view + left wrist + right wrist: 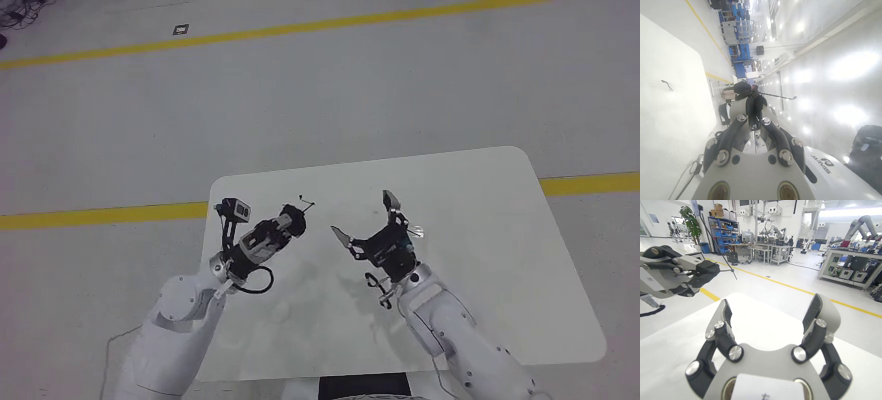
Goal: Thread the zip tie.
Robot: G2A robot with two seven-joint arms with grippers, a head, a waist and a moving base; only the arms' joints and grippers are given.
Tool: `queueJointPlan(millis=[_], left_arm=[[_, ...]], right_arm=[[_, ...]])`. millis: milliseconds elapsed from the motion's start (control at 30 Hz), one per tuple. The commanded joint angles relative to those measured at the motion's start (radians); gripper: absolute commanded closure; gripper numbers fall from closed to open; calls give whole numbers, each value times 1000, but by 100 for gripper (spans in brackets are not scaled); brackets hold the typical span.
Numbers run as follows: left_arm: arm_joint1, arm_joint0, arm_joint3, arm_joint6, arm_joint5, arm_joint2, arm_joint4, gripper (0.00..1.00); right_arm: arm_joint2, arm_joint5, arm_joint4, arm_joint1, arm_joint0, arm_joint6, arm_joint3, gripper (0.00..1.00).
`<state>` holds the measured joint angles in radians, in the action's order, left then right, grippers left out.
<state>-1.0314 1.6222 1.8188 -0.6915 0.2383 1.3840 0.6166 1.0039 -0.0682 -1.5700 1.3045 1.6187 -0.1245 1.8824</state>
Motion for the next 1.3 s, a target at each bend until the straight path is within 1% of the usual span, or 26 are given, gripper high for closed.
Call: queueJointPlan(millis=[0,233,300,333,433,500,567,700,800,900,1000,1167,1200,1233,1267], left_arm=[[2,-3,3,-1,-15,2,-36,100],[2,-4,6,-2,-15,2,-43,100],[0,-8,3,20,-27,-4,-35,100],[-1,-10,-2,27,-36,-9,-20,100],[-7,-16,-22,24,-56,-19,94,100],[-9,-18,-34,20,-70,-20,142,100],[-12,-21,-48,11,-79,-21,210,100],[-15,-29,-62,-5,-90,-24,250,100],[-16,-34,-70,-8,-100,-25,258,100],[-18,-36,-78,-2,-108,-27,260,100],[-17,-42,-76,-3,-116,-29,231,100],[-17,-42,-76,-3,-116,-29,231,100],[-17,-42,-76,-3,-116,-29,231,100],[-17,-42,-76,1,-117,-30,230,100],[-18,-44,-73,6,-125,-36,232,100]], right_arm=[[0,-4,0,0,-1,1,-2,0],[0,-4,0,0,-1,1,-2,0],[-2,13,0,-6,-20,-2,-7,0],[-6,13,0,-11,-27,-7,-9,0],[-26,12,0,-32,-63,-13,-20,0],[-46,-1,0,-45,-80,-17,-24,0],[-70,-18,0,-59,-99,-19,-30,0],[-118,-48,0,-77,-136,-43,-43,0],[-154,-65,0,-79,-155,-117,-57,0],[-170,-61,46,-68,-166,-253,-100,0],[-170,-61,46,-68,-166,-253,-100,0],[-170,-61,46,-68,-166,-253,-100,0],[-169,-62,41,-68,-167,-254,-100,0],[-168,-61,0,-69,-175,-261,-112,0],[-171,-62,0,-70,-186,-268,-125,0]])
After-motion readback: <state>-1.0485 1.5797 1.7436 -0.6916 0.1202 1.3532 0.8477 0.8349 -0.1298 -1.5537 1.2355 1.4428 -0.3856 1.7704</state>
